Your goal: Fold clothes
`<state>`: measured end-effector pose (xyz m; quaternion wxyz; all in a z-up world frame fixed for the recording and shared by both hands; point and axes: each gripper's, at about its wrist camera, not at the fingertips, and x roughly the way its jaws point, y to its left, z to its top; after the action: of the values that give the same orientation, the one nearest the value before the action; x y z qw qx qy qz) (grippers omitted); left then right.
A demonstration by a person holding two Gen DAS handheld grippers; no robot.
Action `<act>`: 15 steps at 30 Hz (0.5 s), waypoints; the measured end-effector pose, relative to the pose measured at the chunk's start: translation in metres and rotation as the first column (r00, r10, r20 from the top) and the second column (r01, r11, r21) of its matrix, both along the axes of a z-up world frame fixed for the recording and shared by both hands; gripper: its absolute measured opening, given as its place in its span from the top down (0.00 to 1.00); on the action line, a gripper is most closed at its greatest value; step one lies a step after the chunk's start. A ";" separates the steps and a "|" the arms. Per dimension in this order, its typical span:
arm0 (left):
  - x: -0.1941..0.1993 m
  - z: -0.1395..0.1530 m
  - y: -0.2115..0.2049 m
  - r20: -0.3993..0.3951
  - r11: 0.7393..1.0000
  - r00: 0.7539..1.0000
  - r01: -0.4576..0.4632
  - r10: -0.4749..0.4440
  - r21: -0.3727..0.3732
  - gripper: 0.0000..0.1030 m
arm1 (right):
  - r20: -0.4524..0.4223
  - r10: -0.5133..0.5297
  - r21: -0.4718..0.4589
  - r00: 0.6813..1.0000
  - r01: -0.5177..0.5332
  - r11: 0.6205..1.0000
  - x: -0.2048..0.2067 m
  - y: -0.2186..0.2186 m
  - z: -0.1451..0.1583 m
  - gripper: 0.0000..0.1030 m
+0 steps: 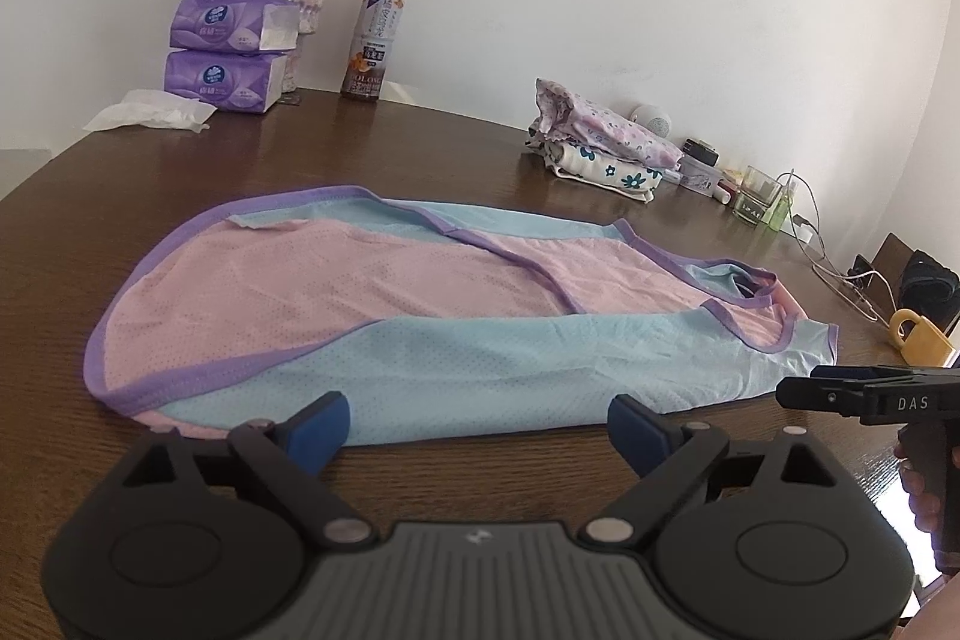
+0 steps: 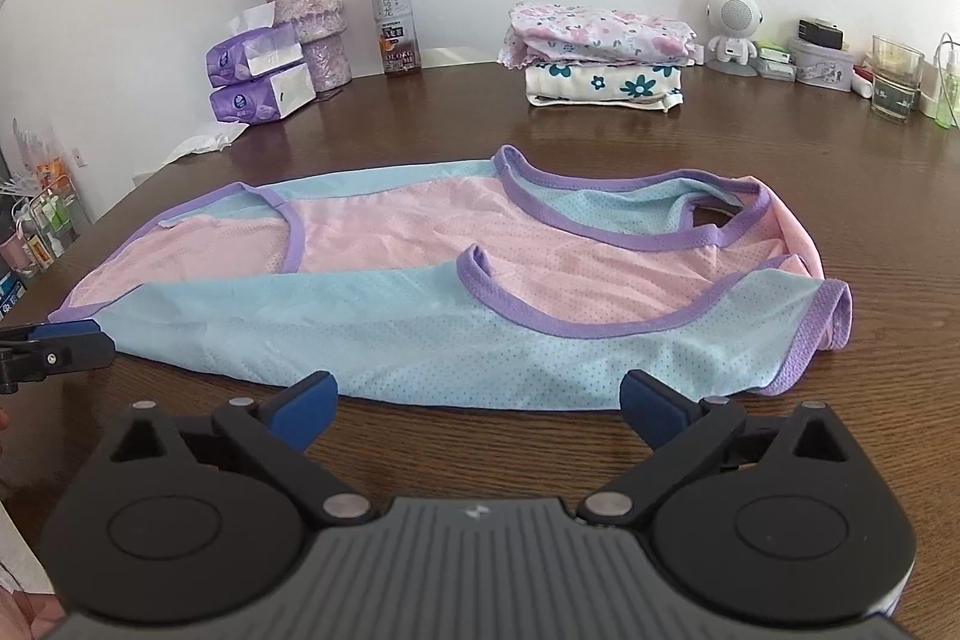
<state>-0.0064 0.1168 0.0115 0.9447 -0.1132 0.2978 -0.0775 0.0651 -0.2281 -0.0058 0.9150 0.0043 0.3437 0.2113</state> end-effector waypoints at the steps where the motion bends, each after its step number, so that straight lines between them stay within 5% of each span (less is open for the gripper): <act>1: 0.000 0.000 -0.001 0.002 1.000 1.000 -0.004 0.004 0.001 0.09 | -0.004 -0.004 0.001 1.000 0.004 1.000 0.000 -0.001 -0.001 0.01; 15: -0.003 -0.005 -0.009 0.024 0.999 1.000 -0.011 0.011 0.032 0.00 | -0.022 -0.015 0.010 1.000 0.015 1.000 -0.005 -0.004 -0.006 0.01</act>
<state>-0.0097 0.1074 0.0068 0.9503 -0.0986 0.2873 -0.0688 0.0602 -0.2321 -0.0117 0.9127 0.0139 0.3526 0.2059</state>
